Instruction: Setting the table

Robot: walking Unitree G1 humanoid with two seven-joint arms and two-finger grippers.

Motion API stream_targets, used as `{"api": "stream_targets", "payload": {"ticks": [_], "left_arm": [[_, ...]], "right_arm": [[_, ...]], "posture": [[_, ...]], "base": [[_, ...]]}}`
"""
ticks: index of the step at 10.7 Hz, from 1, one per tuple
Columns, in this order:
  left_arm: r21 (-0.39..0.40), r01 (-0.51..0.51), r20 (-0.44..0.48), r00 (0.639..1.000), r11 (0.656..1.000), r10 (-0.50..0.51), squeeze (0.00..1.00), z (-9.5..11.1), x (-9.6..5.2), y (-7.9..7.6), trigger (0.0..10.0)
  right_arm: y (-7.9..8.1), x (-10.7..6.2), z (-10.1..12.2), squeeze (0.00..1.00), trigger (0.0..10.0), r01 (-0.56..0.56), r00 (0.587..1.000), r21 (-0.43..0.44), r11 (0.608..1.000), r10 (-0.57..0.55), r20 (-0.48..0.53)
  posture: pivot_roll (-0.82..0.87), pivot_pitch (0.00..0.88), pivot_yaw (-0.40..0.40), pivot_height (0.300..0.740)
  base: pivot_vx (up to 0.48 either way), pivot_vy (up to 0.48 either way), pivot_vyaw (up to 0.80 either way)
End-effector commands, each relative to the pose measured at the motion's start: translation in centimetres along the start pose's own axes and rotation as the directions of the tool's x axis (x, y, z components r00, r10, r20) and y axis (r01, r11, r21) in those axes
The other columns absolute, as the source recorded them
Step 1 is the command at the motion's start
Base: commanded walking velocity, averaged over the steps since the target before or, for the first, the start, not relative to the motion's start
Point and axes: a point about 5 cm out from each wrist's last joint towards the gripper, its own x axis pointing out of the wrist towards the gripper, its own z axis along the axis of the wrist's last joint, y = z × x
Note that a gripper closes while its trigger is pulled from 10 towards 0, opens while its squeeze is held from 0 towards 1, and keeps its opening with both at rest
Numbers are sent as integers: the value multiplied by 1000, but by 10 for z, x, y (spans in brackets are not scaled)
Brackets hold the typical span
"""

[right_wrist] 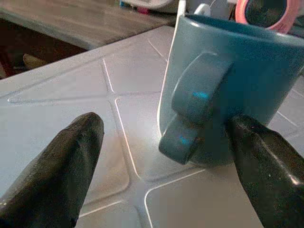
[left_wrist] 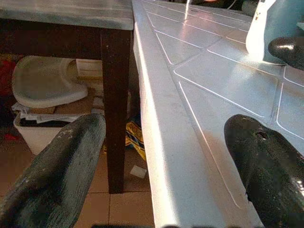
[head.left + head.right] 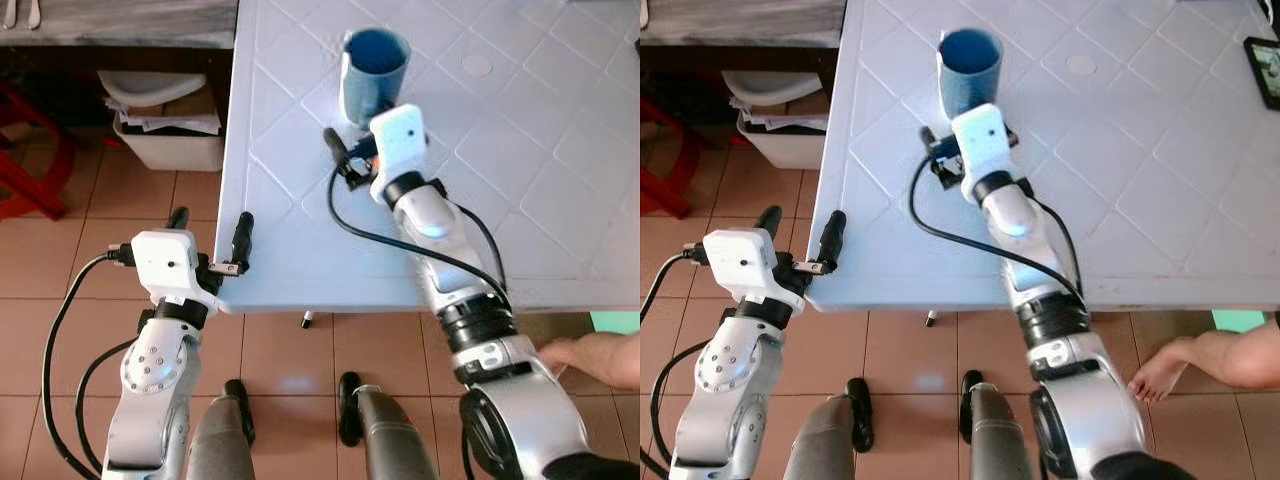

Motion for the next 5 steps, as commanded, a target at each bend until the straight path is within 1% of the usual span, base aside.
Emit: {"api": "stream_targets", "payload": {"ticks": [1, 2, 3, 4, 5], "left_arm": [[-4, 6, -22, 1000, 1000, -6, 0, -4, -4, -1, 10000], [-35, 31, 21, 999, 999, -31, 0, 3, -4, -4, 10000], [-34, 32, 20, 999, 999, -31, 0, 3, -3, -5, 10000], [-34, 33, 20, 999, 999, -32, 0, 3, -2, -5, 10000], [-25, 35, 18, 999, 999, -34, 0, 1, -1, -6, 10000]], "right_arm": [[-2, 1, 3, 0, 10000, 12, 1000, -7, 1000, -11, 18], [-4, 4, 10, 0, 7137, 48, 997, -27, 999, -46, 59], [-6, 3, 10, 0, 0, 69, 996, -41, 997, -67, 63], [-8, 2, 9, 0, 0, 93, 994, -49, 994, -90, 64], [-14, 0, 7, 0, 0, 140, 989, -63, 988, -137, 57]], "posture": [[21, 343, -49, 740], [21, 341, -52, 740], [21, 341, -52, 740], [18, 339, -54, 740], [12, 336, -53, 740]], "base": [[0, 0, 0], [0, 0, 0], [0, 0, 0], [0, 0, 0], [0, 0, 0]]}}
